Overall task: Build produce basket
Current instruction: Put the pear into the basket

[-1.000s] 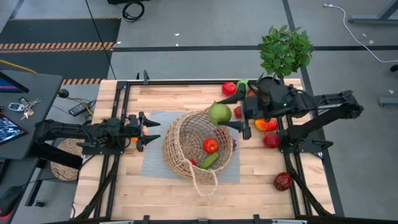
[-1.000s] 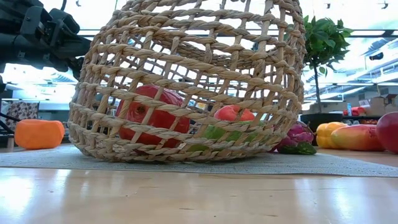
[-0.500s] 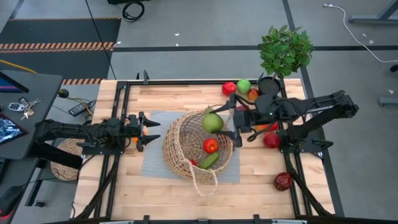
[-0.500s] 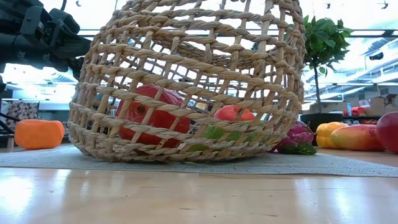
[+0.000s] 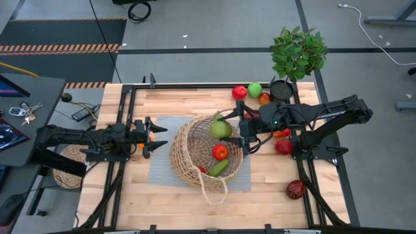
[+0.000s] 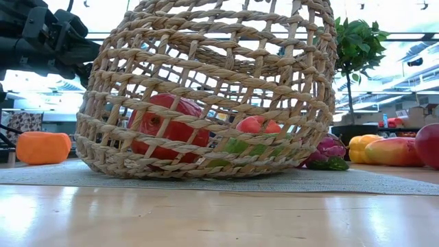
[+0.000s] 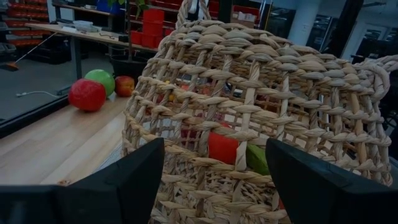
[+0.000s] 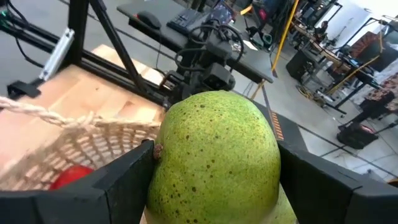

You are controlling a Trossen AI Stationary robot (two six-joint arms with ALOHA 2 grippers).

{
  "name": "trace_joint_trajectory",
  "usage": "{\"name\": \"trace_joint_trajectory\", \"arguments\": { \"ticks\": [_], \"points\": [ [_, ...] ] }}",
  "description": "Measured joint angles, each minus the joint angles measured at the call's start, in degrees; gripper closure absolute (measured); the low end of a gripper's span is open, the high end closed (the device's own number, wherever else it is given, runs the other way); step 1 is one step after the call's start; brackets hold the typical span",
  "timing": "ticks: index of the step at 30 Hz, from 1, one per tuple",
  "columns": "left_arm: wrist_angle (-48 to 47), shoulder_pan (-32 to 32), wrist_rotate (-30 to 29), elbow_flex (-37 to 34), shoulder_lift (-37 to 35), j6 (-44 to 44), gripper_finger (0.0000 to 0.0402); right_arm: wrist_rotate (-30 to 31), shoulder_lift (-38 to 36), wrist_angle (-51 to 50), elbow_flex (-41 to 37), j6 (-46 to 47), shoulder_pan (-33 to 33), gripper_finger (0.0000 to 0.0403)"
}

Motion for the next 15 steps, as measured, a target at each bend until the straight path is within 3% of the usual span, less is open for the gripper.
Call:
{"name": "trace_joint_trajectory", "arguments": {
  "ticks": [5,15],
  "points": [
    [0.0,0.0,0.0,0.0,0.0,0.0,0.0115,5.2,0.0,-2.4,0.0,-5.5,0.7,0.0083],
    [0.0,0.0,0.0,0.0,0.0,0.0,0.0115,17.8,0.0,-2.6,0.0,-27.7,4.0,0.0083]
  ]
}}
